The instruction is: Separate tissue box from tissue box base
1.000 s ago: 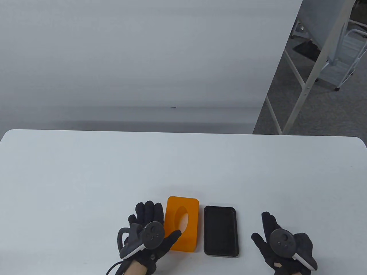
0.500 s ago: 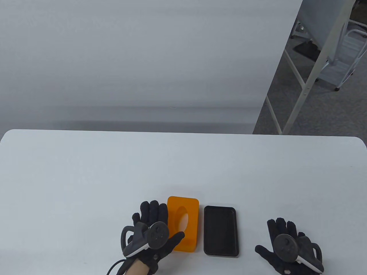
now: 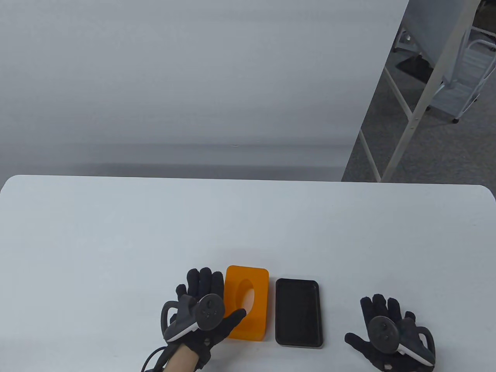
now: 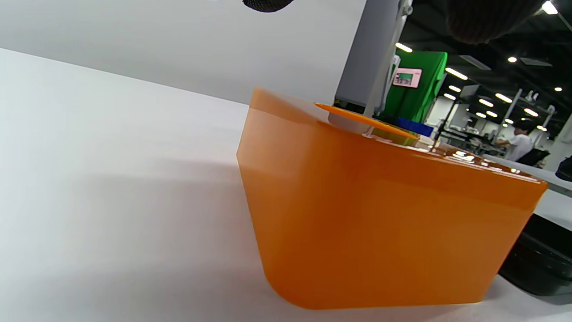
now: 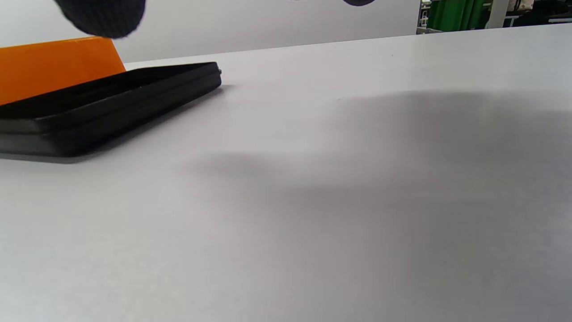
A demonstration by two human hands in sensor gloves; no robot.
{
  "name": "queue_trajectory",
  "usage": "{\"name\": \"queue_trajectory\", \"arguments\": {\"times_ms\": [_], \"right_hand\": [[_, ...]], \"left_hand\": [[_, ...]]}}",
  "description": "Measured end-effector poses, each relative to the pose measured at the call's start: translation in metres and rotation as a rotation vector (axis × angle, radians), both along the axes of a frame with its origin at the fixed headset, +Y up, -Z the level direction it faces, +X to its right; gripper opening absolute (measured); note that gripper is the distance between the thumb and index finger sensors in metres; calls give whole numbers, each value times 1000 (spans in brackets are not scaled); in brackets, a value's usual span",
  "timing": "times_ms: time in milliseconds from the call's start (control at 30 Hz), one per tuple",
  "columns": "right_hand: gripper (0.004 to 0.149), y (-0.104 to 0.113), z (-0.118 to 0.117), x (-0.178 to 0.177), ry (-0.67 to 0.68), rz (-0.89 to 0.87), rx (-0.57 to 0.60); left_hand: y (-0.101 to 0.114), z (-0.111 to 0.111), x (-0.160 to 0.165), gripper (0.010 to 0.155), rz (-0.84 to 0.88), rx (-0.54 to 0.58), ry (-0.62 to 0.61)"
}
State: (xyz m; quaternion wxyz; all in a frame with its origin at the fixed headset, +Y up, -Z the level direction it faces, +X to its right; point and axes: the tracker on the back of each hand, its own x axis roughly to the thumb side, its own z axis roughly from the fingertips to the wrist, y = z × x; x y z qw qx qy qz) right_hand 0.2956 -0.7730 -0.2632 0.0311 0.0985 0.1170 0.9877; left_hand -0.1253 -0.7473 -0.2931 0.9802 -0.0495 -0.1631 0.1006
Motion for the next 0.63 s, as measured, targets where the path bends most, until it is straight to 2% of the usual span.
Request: {"name": "queue_trajectory", "arguments": {"times_ms": [200,400,633], "right_hand": [[96,-1,-2,1,0,-21,-1],[95,2,3,-3,26,-8,10],[95,1,6,-3,36,-23,-4]], "left_hand": [[-1,-1,0,106,5,-7,3],[-4,5,18,105,-18,-20,-55],[-2,10,27,105,-14,-10,-66]]}}
